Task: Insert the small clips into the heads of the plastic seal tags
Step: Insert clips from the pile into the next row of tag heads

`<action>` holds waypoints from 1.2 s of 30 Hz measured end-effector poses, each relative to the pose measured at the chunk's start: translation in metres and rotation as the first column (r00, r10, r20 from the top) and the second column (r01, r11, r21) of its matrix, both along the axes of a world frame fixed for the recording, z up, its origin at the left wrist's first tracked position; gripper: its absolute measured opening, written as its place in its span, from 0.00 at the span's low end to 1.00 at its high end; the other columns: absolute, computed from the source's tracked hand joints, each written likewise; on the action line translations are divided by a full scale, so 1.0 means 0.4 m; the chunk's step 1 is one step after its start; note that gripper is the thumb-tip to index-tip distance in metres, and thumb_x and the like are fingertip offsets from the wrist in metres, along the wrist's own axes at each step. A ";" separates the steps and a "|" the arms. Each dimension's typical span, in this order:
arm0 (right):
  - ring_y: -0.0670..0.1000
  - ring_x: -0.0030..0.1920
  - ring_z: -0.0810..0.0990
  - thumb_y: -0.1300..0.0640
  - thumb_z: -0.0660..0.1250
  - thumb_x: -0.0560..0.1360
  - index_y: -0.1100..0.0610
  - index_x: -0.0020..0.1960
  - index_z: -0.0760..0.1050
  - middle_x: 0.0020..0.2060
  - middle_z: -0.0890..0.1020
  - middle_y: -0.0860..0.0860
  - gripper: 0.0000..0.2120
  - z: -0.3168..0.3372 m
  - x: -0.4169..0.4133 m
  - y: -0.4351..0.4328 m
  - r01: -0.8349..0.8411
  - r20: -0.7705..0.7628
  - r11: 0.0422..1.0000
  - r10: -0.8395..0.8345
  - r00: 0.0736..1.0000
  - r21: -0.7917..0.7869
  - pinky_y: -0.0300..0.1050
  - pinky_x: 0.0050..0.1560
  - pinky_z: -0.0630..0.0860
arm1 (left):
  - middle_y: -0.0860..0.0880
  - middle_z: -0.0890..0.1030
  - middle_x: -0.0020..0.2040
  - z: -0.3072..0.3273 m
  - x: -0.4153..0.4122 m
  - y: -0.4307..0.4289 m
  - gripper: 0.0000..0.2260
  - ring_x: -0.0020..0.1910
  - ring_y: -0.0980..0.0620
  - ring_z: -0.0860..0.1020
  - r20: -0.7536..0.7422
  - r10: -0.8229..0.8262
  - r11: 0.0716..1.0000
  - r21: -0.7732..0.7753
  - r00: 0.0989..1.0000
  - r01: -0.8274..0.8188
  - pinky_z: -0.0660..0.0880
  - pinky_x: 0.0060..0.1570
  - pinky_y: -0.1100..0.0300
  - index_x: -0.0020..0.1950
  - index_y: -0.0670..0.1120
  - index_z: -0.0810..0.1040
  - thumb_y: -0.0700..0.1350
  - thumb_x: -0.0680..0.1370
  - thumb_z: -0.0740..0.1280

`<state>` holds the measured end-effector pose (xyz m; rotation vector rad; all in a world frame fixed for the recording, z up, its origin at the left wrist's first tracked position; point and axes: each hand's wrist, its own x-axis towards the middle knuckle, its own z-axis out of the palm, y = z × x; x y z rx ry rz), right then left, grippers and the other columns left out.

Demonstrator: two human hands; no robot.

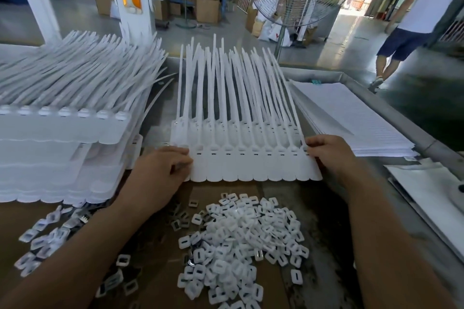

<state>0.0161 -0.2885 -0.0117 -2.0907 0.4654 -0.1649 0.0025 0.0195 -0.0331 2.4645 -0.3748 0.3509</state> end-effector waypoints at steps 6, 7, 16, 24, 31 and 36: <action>0.50 0.50 0.75 0.68 0.69 0.69 0.59 0.57 0.76 0.50 0.78 0.52 0.17 -0.003 0.004 0.008 0.000 0.022 0.982 0.004 1.000 -0.189 0.44 0.52 0.71 | 0.52 0.79 0.58 0.001 -0.006 0.001 0.09 0.57 0.55 0.76 0.035 0.025 0.999 0.029 0.999 -0.026 0.61 0.56 0.69 0.53 0.47 0.82 0.42 0.75 0.66; 0.49 0.49 0.74 0.69 0.68 0.69 0.58 0.58 0.76 0.49 0.77 0.50 0.18 0.001 0.005 0.018 0.016 0.063 0.958 0.003 0.998 -0.287 0.42 0.51 0.70 | 0.52 0.80 0.57 0.000 -0.006 0.002 0.09 0.56 0.54 0.77 0.041 0.023 0.999 0.037 0.999 -0.025 0.61 0.55 0.69 0.52 0.47 0.82 0.42 0.75 0.66; 0.30 0.37 0.75 0.59 0.69 0.72 0.50 0.45 0.79 0.35 0.76 0.36 0.05 0.059 -0.053 0.256 -0.653 0.044 0.643 0.725 0.687 -0.401 0.24 0.40 0.71 | 0.50 0.78 0.54 -0.015 -0.002 0.000 0.10 0.50 0.57 0.70 0.047 -0.049 0.995 0.088 0.998 0.045 0.63 0.51 0.65 0.55 0.48 0.81 0.44 0.74 0.68; 0.39 0.39 0.72 0.57 0.67 0.74 0.55 0.50 0.82 0.39 0.76 0.42 0.07 0.027 -0.092 0.355 -0.763 -0.058 0.443 0.848 0.527 -0.471 0.31 0.44 0.68 | 0.52 0.74 0.56 -0.014 -0.002 -0.003 0.12 0.52 0.57 0.69 -0.004 -0.046 0.993 0.108 0.999 0.047 0.62 0.52 0.65 0.58 0.49 0.79 0.45 0.75 0.66; 0.45 0.46 0.72 0.52 0.67 0.73 0.53 0.51 0.79 0.49 0.76 0.48 0.09 -0.001 -0.103 0.395 -0.717 -0.112 0.441 0.807 0.580 -0.540 0.40 0.44 0.66 | 0.53 0.73 0.57 -0.017 0.002 -0.001 0.12 0.52 0.59 0.68 -0.040 -0.025 0.996 0.083 0.999 0.029 0.63 0.52 0.66 0.58 0.50 0.79 0.45 0.75 0.66; 0.48 0.45 0.74 0.57 0.66 0.74 0.56 0.47 0.77 0.46 0.78 0.50 0.04 -0.007 -0.102 0.396 -0.755 -0.097 0.449 0.828 0.553 -0.477 0.39 0.45 0.69 | 0.52 0.78 0.51 -0.013 0.002 -0.001 0.08 0.49 0.55 0.74 0.013 -0.021 0.992 0.126 1.000 0.019 0.66 0.47 0.64 0.51 0.49 0.82 0.45 0.74 0.66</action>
